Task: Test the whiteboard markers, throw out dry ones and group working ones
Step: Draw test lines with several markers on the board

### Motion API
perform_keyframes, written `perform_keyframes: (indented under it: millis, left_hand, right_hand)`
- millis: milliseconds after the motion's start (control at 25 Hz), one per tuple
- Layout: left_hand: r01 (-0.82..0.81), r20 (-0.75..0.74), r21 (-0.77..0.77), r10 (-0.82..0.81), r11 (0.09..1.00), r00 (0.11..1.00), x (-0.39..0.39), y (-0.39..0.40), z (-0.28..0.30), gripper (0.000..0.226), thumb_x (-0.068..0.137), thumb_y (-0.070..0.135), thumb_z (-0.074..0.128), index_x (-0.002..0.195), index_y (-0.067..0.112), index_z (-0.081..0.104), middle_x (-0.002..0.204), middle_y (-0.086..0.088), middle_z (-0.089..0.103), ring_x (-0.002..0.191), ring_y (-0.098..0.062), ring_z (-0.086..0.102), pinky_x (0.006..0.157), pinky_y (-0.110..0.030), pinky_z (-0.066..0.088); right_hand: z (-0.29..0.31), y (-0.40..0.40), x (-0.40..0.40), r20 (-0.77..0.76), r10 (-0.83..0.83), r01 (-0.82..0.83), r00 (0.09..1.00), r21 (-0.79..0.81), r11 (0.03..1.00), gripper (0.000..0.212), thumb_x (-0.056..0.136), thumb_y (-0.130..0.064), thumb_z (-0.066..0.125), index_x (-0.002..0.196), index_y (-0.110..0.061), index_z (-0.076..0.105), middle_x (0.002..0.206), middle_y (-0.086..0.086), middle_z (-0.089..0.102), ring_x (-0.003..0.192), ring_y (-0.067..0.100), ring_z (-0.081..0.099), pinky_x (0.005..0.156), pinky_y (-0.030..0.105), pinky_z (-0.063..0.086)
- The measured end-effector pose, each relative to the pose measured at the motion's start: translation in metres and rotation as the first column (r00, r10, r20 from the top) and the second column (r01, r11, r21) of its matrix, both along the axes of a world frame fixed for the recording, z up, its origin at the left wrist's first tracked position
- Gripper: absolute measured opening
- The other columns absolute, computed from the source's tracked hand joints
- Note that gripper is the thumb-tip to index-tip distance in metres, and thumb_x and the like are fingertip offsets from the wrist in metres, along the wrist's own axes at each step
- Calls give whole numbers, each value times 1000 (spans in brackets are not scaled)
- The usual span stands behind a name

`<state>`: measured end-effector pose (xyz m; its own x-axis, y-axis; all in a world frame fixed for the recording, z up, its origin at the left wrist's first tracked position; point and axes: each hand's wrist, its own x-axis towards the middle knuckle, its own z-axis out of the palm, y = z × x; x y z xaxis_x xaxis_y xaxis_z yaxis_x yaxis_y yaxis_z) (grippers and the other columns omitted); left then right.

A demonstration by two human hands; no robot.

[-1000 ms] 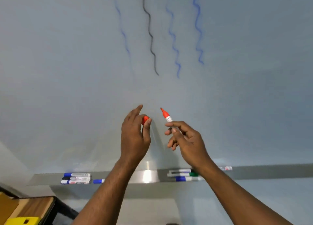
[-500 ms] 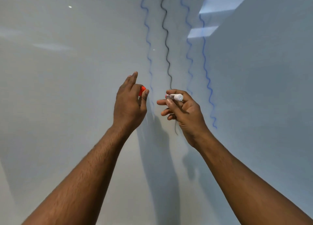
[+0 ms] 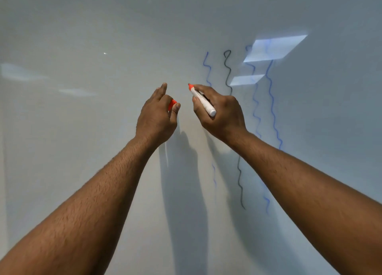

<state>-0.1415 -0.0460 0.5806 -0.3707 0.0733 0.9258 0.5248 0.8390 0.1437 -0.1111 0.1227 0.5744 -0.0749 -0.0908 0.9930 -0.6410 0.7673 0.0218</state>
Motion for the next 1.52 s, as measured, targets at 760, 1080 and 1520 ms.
perform_keyframes:
  millis: [760, 1080, 1520]
  left_hand:
    - [-6, 98, -89, 14, 996, 995, -19, -6, -7, 32, 100, 38, 42, 112, 13, 58, 161, 1, 10, 148, -20, 11, 116, -37, 24]
    - [77, 33, -4, -76, 997, 997, -24, -4, -20, 22, 100, 32, 45, 98, 14, 57, 159, 0, 17, 147, -20, 15, 114, -43, 30]
    - [109, 3, 21, -109, 994, 994, -27, -7, -53, 22, 100, 28, 46, 95, 10, 57, 159, -2, 19, 147, -18, 16, 113, -36, 30]
  right_hand:
    - [33, -17, -26, 115, -207, 210, 972, -17, 978, 43, 98, -45, 45, 137, -30, 50, 103, 2, 71, 83, 21, 66, 70, 35, 58]
    - [-39, -5, -15, 44, -259, 255, 965, 83, 963, 46, 96, -43, 44, 140, -32, 49, 80, 2, 72, 65, 25, 66, 59, 31, 54]
    - [-152, 6, -17, -28, -235, 235, 972, 195, 952, 44, 92, -36, 50, 132, -20, 60, 65, -4, 67, 44, 14, 56, 42, 22, 44]
